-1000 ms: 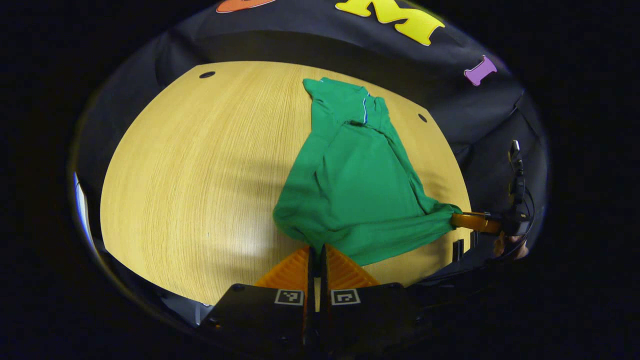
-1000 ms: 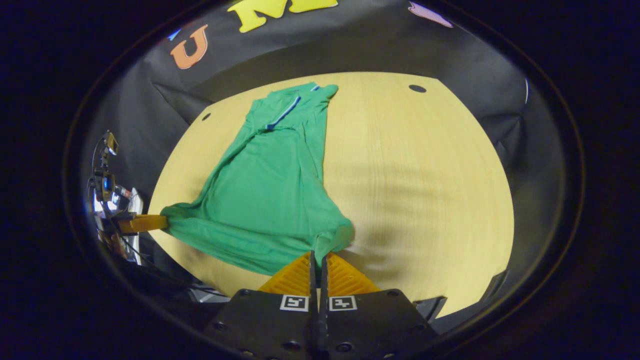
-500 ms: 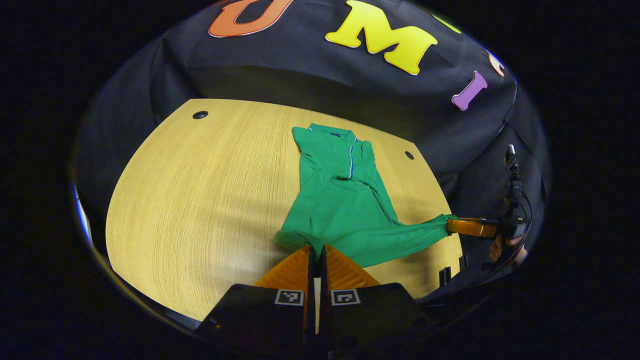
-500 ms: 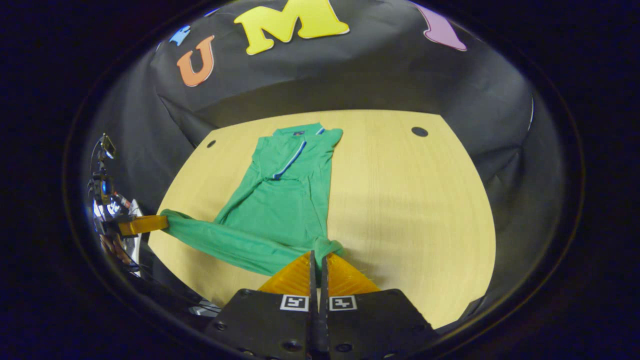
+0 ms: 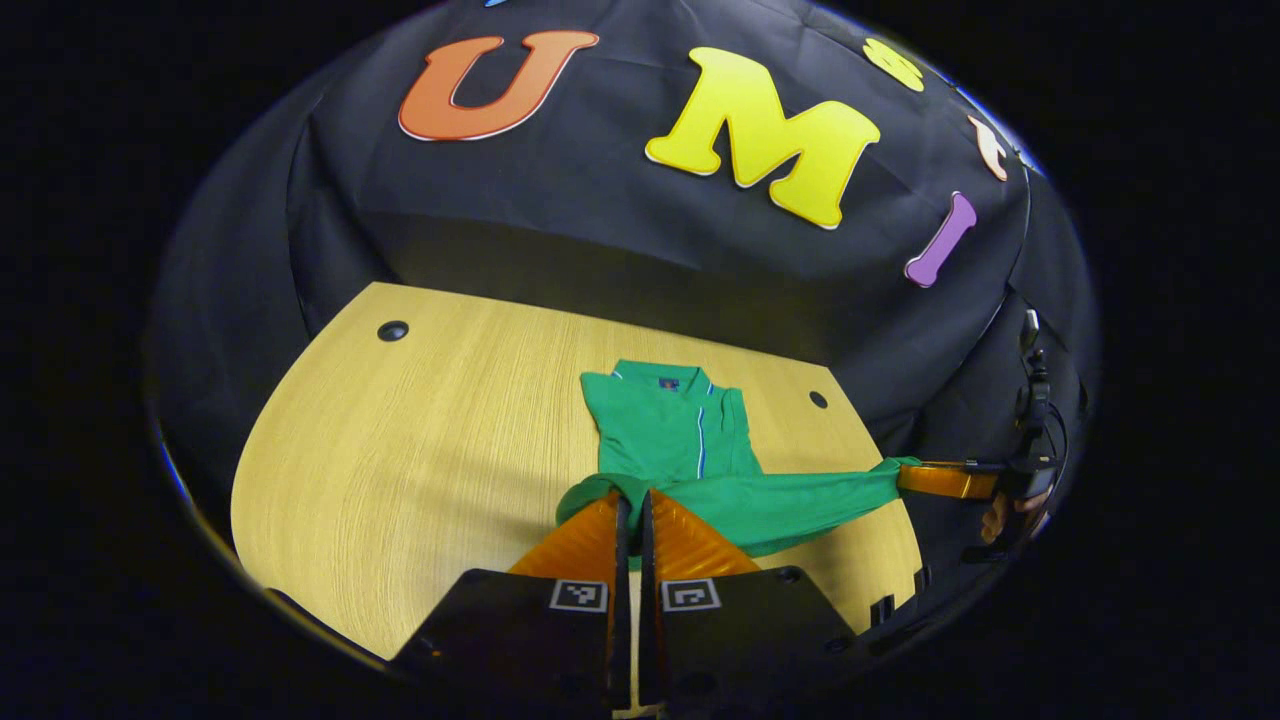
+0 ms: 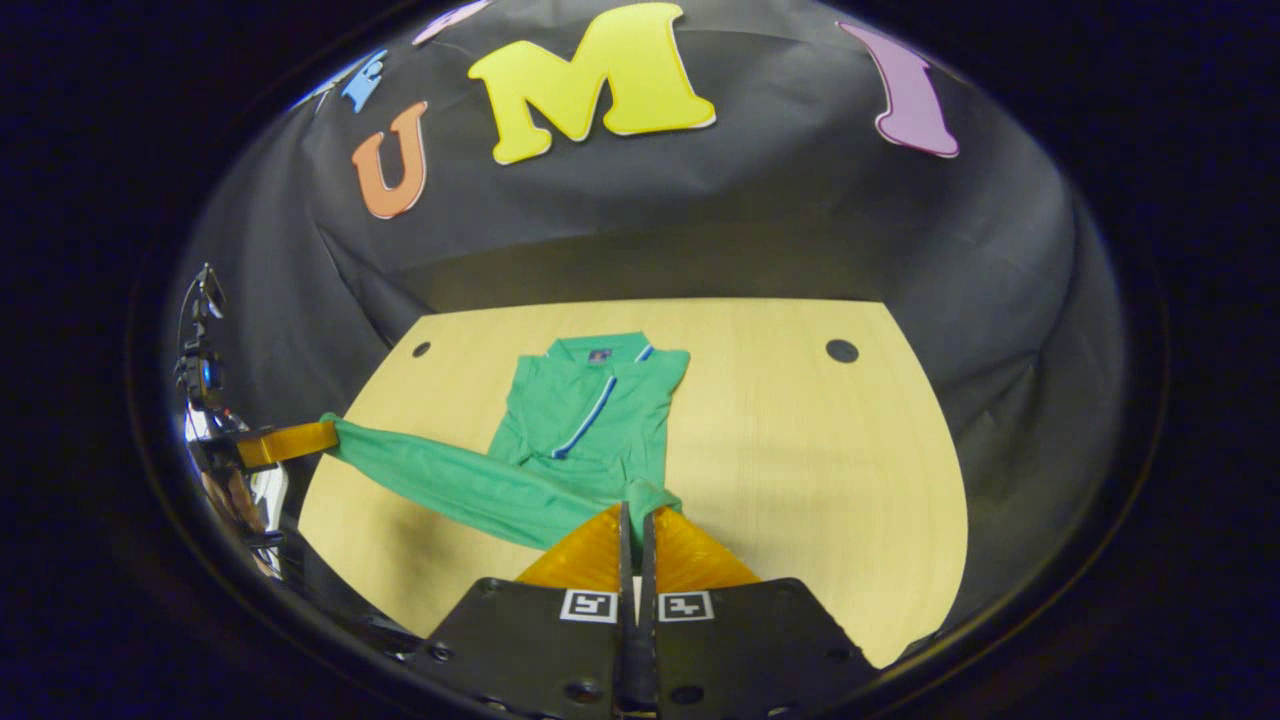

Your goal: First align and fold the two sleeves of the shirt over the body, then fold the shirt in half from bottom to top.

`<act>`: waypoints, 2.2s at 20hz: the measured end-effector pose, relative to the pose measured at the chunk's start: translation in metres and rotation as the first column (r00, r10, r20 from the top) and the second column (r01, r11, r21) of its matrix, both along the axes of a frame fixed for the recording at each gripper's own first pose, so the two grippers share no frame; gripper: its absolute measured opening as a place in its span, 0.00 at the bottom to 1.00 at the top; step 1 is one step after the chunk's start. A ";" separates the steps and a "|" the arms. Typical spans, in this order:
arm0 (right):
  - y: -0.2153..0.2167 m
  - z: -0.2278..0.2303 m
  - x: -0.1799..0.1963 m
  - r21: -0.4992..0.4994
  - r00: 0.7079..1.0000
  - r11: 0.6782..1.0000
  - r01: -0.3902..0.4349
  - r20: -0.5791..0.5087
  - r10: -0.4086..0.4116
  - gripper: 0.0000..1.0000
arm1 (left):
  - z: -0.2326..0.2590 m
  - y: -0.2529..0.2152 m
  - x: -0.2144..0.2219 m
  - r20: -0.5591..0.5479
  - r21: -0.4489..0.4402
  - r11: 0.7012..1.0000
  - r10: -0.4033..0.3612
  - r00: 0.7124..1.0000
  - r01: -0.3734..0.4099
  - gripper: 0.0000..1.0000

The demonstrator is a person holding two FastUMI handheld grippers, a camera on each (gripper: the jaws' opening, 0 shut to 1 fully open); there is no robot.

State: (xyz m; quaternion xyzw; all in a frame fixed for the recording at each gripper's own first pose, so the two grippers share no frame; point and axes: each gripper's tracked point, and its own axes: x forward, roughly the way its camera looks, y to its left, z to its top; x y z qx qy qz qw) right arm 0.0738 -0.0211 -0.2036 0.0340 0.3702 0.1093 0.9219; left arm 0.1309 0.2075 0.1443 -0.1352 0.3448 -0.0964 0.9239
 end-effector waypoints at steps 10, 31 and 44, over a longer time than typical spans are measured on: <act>0.006 0.051 0.103 -0.041 0.994 0.999 0.014 0.106 -0.009 0.00 | 0.024 0.009 0.104 0.098 0.032 0.999 -0.027 0.995 0.024 0.05; 0.019 -0.101 0.310 -0.115 0.997 0.993 0.040 0.073 -0.032 0.01 | -0.147 0.006 0.263 0.015 0.127 0.990 0.054 0.998 -0.056 0.10; 0.023 -0.058 0.270 -0.136 0.976 0.981 0.138 0.186 -0.112 0.98 | -0.089 0.008 0.254 0.110 0.208 0.963 0.153 0.982 -0.173 1.00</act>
